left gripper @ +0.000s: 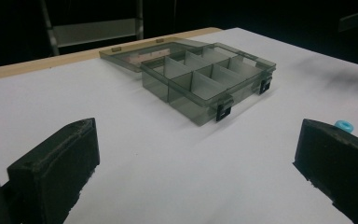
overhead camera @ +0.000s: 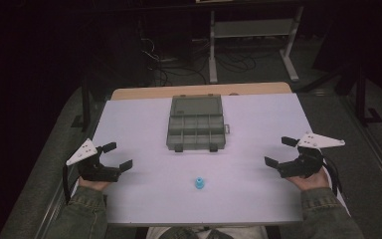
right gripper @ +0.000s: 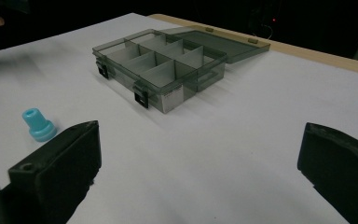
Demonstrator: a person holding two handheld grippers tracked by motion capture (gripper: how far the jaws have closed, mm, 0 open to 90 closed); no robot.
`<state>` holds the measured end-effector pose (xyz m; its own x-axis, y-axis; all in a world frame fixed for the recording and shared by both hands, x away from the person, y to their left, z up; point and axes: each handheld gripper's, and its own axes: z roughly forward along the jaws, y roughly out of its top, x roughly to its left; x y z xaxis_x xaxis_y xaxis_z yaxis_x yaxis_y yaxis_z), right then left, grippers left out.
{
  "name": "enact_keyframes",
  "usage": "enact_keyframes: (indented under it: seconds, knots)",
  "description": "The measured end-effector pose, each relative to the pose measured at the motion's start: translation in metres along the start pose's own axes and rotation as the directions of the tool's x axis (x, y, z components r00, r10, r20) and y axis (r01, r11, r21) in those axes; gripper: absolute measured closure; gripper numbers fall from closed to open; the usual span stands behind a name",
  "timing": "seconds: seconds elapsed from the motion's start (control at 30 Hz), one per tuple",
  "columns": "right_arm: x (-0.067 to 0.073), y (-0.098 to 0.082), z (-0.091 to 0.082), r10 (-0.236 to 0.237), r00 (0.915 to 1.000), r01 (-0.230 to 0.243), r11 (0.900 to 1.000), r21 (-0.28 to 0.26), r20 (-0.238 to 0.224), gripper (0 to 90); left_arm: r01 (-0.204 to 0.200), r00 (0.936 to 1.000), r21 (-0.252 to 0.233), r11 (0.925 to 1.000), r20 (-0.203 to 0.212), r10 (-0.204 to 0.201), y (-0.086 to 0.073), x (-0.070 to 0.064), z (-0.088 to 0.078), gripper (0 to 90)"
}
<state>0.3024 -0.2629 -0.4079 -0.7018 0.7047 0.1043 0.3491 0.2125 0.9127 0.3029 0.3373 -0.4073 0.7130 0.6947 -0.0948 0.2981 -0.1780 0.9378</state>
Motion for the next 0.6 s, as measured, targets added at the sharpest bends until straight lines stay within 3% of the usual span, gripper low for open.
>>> enact_keyframes:
  seconds: [0.6]
  knots:
    - [0.0018,-0.0001,0.0026,-0.003,0.9999,0.003,1.0,0.019,-0.013,0.0,-0.001,1.0,-0.002,1.0,-0.002,0.001,0.0002,-0.0004,-0.0005,0.0]
